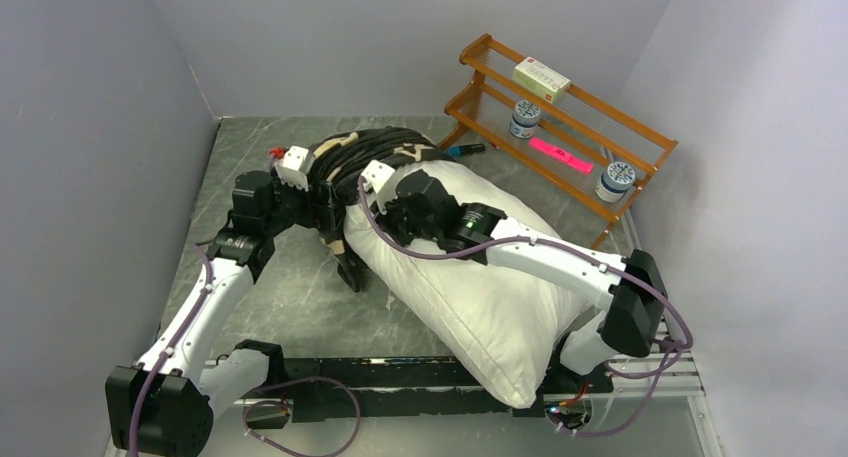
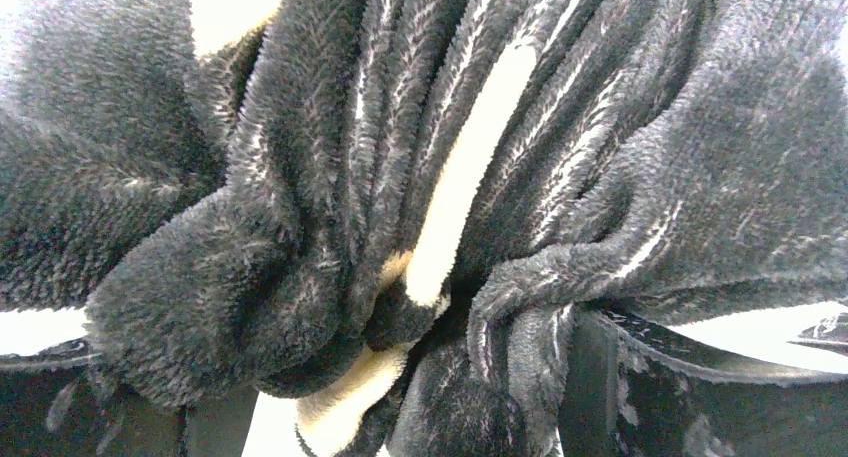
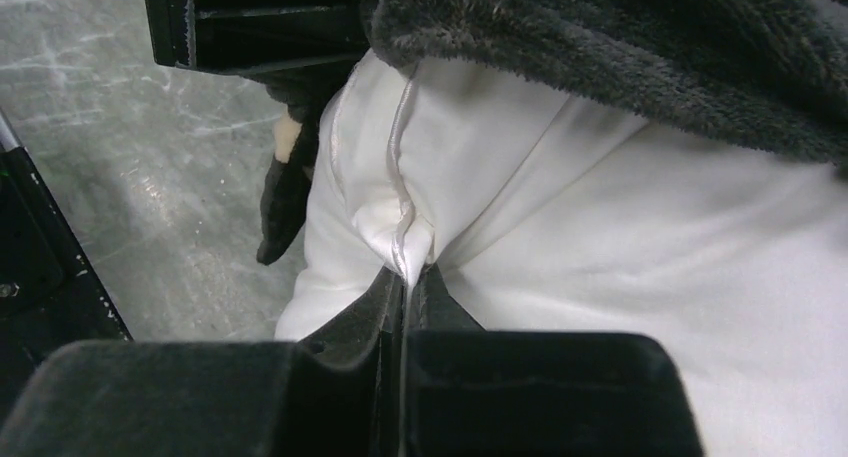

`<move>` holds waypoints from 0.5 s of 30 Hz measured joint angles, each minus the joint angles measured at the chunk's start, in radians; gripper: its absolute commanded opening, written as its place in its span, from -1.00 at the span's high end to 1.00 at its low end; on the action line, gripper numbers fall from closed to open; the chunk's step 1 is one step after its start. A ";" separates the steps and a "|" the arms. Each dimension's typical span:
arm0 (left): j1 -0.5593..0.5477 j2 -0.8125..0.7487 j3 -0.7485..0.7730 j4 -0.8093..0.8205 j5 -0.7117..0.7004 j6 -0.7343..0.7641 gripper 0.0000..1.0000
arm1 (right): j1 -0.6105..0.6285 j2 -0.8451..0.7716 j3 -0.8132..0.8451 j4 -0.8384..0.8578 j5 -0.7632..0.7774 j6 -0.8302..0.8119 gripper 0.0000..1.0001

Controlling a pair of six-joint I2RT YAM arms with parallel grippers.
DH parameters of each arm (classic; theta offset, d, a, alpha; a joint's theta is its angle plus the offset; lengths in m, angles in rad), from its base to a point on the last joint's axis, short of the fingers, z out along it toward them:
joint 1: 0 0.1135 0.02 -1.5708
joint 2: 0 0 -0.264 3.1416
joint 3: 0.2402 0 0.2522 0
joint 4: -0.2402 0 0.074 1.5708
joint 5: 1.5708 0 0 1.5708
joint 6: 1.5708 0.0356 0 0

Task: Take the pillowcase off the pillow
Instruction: Remove the pillow from the pillowcase.

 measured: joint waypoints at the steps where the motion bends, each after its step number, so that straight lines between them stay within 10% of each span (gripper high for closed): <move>1: -0.002 0.000 0.000 0.000 0.003 0.000 -0.93 | 0.000 -0.006 -0.008 0.006 -0.001 0.003 1.00; 15: -0.027 0.031 0.044 -0.044 -0.187 -0.038 -0.28 | -0.010 -0.127 -0.105 0.066 -0.052 0.019 1.00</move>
